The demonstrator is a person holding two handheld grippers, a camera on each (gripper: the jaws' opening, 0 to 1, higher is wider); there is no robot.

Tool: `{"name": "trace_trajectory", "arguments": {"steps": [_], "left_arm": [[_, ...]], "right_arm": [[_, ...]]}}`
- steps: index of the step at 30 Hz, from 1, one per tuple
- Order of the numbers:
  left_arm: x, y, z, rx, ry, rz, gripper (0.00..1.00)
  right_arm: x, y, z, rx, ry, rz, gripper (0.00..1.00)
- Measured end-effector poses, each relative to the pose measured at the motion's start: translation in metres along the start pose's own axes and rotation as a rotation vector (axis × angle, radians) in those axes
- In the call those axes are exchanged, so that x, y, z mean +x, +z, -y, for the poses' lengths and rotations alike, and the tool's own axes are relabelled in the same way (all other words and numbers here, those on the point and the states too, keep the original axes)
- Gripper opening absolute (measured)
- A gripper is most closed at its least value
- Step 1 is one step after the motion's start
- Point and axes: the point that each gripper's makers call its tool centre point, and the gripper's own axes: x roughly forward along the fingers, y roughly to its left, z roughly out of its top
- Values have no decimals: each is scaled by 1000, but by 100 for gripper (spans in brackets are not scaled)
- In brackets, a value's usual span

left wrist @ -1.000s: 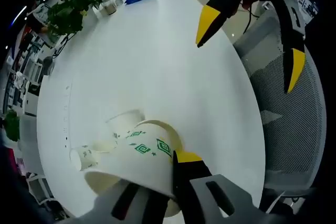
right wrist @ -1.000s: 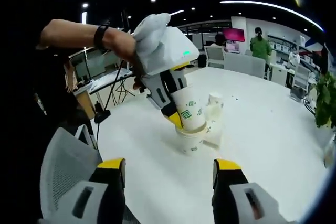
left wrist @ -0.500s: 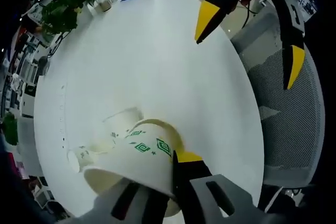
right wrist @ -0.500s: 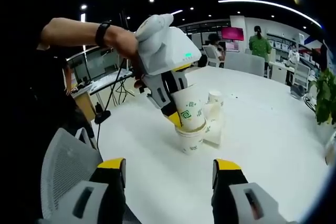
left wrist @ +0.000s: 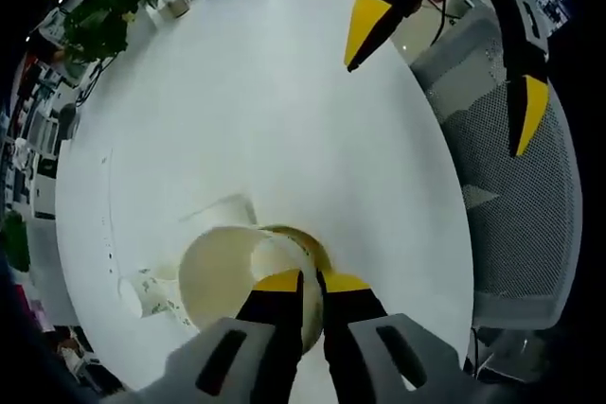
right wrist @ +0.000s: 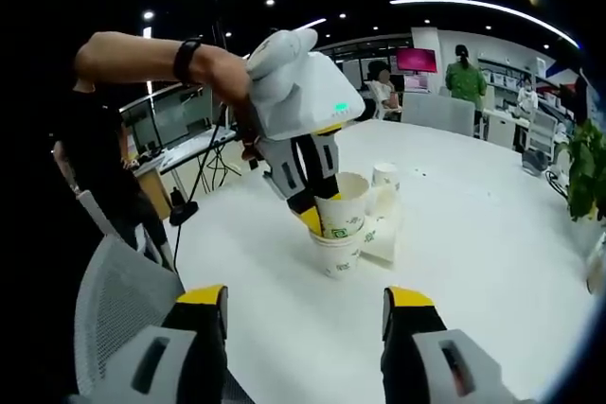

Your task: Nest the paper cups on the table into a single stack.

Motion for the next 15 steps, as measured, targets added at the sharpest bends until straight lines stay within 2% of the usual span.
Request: {"name": "trace_trajectory", "arguments": {"steps": [15], "left_arm": [[-10, -5, -3, -14, 6, 22, 11]], "right_arm": [[4, 1, -1, -5, 8, -2, 66]]}}
